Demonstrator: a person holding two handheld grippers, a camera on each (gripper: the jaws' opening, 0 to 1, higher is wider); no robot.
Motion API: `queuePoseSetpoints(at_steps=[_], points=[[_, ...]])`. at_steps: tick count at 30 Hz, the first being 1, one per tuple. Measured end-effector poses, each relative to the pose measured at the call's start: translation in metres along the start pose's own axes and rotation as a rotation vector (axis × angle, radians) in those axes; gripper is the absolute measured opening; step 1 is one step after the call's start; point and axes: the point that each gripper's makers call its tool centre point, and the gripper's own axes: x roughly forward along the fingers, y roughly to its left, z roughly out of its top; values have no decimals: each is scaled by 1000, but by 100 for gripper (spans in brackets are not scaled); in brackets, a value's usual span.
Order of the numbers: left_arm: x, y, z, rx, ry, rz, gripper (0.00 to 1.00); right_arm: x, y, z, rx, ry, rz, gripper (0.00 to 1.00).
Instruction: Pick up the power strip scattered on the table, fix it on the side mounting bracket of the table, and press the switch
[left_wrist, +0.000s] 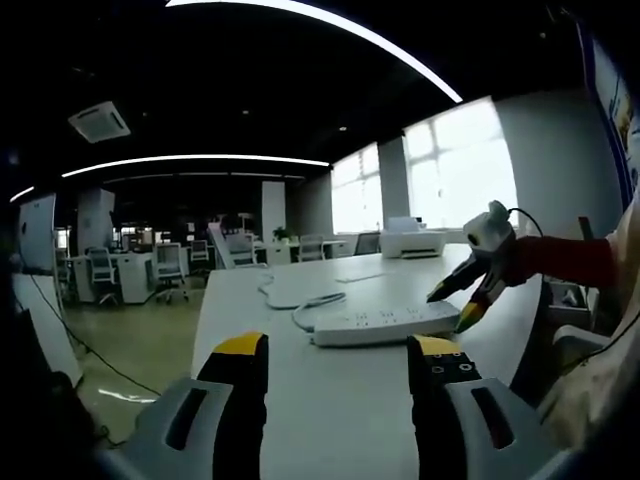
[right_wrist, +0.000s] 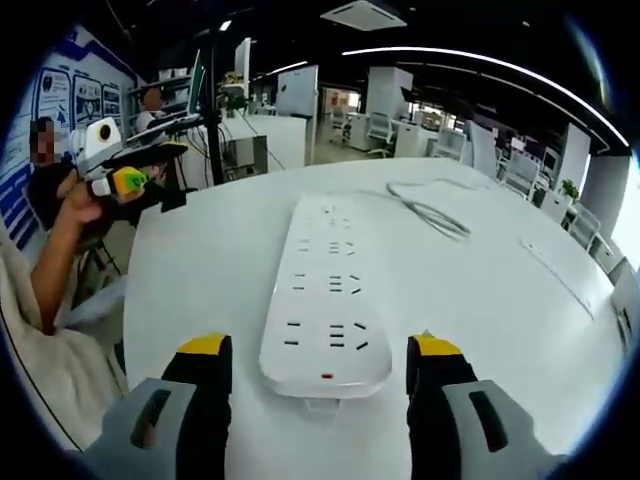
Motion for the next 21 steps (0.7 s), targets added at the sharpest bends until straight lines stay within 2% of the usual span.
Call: queuePoseSetpoints(at_steps=[21], points=[[0,2,-3,-12,7,1,61,5,-1,-5,4,28,11,64]])
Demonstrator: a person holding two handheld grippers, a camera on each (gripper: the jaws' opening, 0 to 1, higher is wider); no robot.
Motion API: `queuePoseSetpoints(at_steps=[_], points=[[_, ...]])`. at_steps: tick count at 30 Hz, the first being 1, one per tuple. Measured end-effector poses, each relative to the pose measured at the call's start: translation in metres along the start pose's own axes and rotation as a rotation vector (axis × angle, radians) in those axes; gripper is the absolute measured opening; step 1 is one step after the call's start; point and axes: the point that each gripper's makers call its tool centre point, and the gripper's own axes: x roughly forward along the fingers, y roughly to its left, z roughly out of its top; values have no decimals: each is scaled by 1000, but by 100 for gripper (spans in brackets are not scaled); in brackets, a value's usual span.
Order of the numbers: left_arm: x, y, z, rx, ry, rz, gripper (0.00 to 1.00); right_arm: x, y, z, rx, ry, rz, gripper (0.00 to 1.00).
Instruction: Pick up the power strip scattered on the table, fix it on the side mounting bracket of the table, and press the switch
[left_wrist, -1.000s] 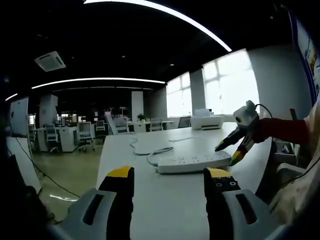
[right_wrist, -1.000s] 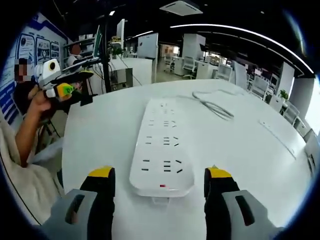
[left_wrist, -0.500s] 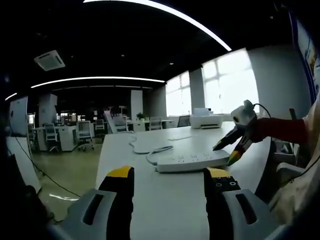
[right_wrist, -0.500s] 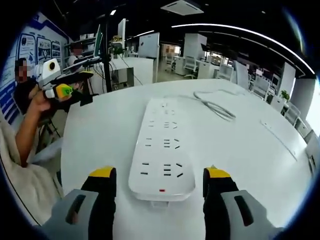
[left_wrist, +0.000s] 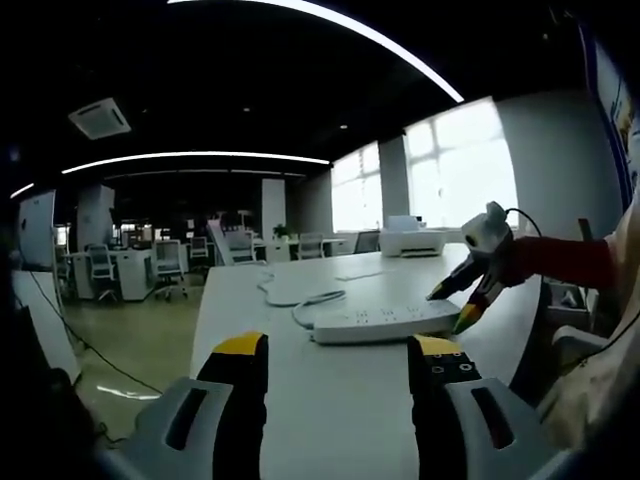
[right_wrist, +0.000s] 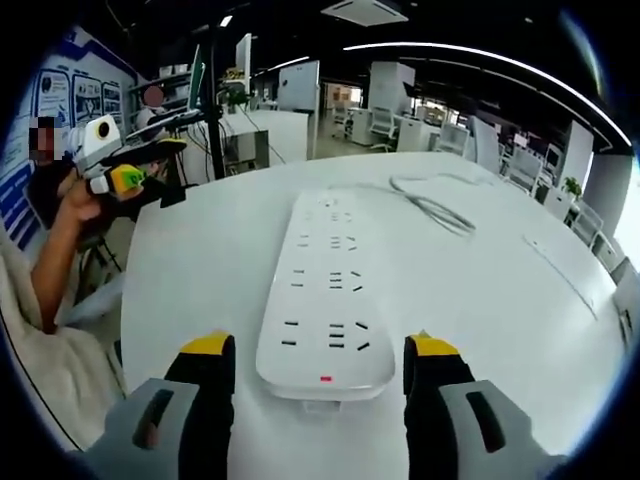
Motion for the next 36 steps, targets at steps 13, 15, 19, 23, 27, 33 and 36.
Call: queuePoseSetpoints(at_steps=[13,15,19,23,27,33,36], points=[[0,0,0,-6,-1,2,61,1,0,-3,7,18,-3,55],[0,0,0,-6,-1,0,61,1,-1,-4,4,22,-8,53],[1,0,0,-6,1,0,61,0,-3,-6,16,24,-11,51],[1,0,1,-11,-10,0,61,0,-3,-6,16,20,-11,50],[0,1,1,-8,-6,2,61,0,-3,-5,11,17,-14,50],[1,2,0,-10,-8,9,60,1,-4,-5,9,12,-18,50],[1,3,0,-16,-10,11,60,1,-4,-5,13,17,-19,50]])
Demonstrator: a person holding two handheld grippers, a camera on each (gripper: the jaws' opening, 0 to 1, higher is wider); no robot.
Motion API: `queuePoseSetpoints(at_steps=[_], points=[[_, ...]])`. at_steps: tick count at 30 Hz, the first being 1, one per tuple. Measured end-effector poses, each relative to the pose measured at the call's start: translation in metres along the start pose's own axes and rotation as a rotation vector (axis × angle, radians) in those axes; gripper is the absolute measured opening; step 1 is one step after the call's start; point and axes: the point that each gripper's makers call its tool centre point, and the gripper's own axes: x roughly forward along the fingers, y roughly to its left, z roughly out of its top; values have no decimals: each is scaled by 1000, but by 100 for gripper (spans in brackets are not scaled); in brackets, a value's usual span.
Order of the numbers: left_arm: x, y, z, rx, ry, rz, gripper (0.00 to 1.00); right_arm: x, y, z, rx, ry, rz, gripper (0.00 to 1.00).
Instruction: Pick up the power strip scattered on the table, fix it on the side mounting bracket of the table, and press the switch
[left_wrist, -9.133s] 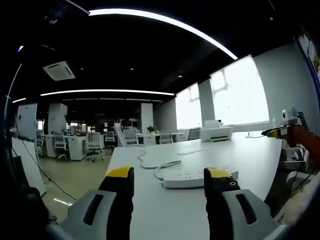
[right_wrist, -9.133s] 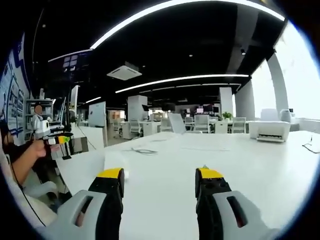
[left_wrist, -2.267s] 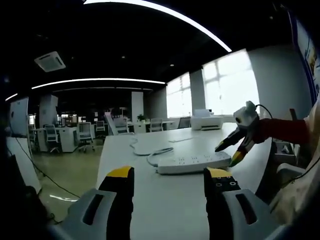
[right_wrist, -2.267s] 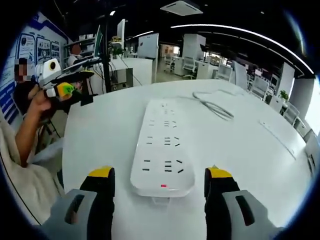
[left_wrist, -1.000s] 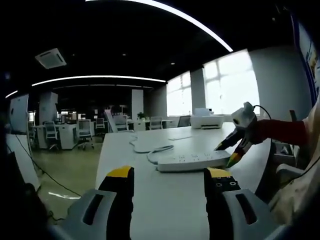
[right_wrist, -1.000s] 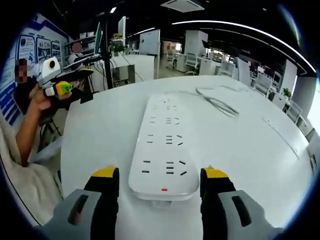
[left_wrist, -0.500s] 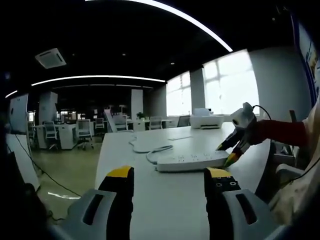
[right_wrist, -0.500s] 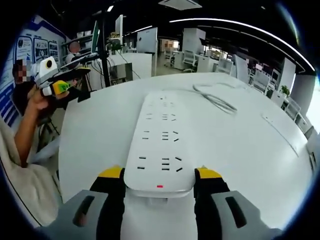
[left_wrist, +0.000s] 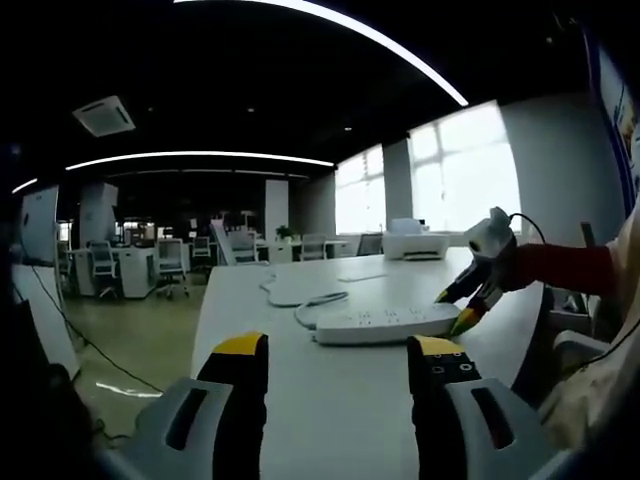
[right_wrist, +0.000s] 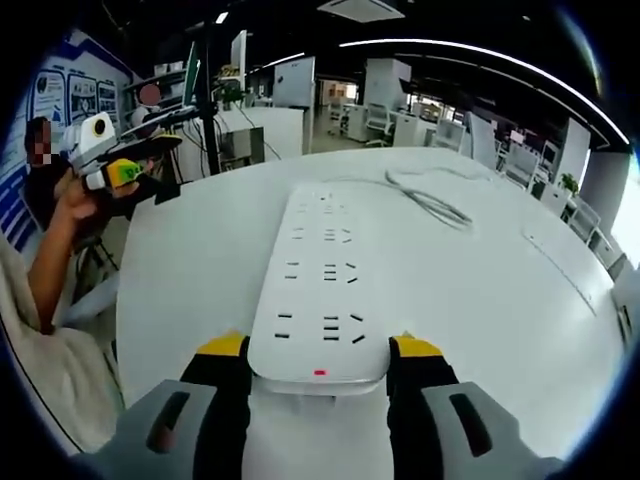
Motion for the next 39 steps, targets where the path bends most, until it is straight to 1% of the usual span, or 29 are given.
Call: queuePoseSetpoints(at_steps=[11,13,17,21,26,28,33,37,39], points=[[2,2,-1,-24,-3,12,60,0,0,1,14,6,2,49],[3,4,-1,-47,-4,24,60,0,0,1,21,4,5,49],[6,3,-2,-107,-12,24,62,0,-2,1,25,4,9,49],[9,0,0,-122,-14,21,61,0,-3,1,30,6,15,49],[13,-1,2,-164,-16,28,61,0,-2,1,50,11,27,49],[16,3,-2,-220,5,66,61,0,-3,2,59,12,32,49],[24,0,-2,-253,13,56,61,0,-2,3,94,6,51,49],[33,0,-7,-285,54,75,60,0,2,6,143,-10,77,49],[36,0,-9,-305,60,77,61,0,3,8,157,-12,82,49]])
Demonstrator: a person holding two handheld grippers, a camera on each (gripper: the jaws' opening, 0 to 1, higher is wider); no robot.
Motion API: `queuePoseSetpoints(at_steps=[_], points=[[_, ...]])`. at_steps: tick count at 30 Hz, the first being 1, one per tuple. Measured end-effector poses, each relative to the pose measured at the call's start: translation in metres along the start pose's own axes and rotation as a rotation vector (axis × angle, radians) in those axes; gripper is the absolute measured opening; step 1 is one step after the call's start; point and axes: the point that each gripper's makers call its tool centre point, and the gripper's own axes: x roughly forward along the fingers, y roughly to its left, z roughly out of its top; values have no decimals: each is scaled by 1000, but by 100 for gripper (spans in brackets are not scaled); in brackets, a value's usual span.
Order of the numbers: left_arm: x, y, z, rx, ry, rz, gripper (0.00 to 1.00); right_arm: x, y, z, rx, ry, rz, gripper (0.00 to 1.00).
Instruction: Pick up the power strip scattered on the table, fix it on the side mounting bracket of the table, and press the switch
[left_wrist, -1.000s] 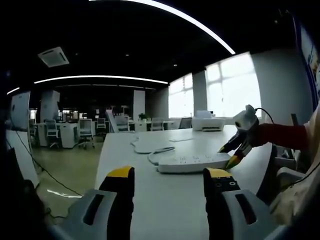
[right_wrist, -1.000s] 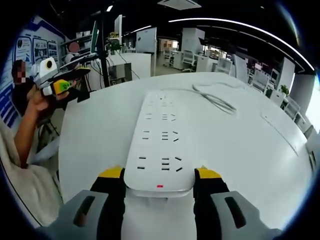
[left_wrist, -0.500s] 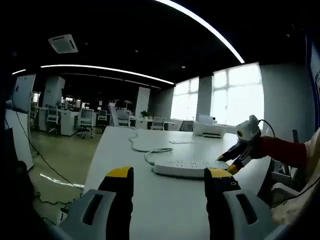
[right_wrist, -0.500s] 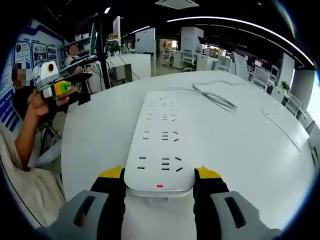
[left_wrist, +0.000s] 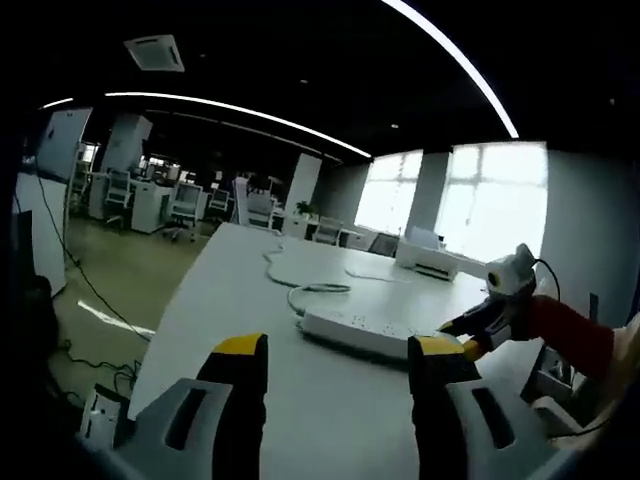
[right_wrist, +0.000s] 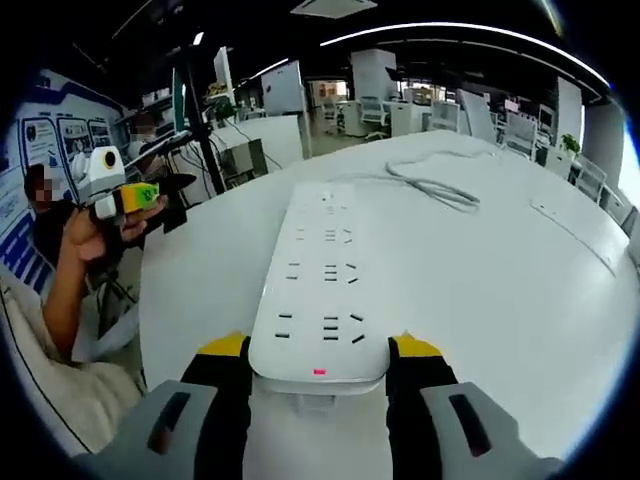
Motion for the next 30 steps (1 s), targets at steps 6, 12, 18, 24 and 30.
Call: queuePoseSetpoints(at_steps=[6,12,18,24,30], points=[[8,4,-4,-109,-6,0,64,2,4,2,37,-3,10,49],[18,-4,2,-210,-46,-47,64,2,9,3,84,-13,24,49],[30,-2,-2,-266,-19,-36,58,2,16,6,141,-31,43,49],[35,-3,-2,-379,-22,-36,62,2,21,6,172,-37,53,48],[39,-4,-7,-420,-5,-34,62,2,24,6,207,-47,69,48]])
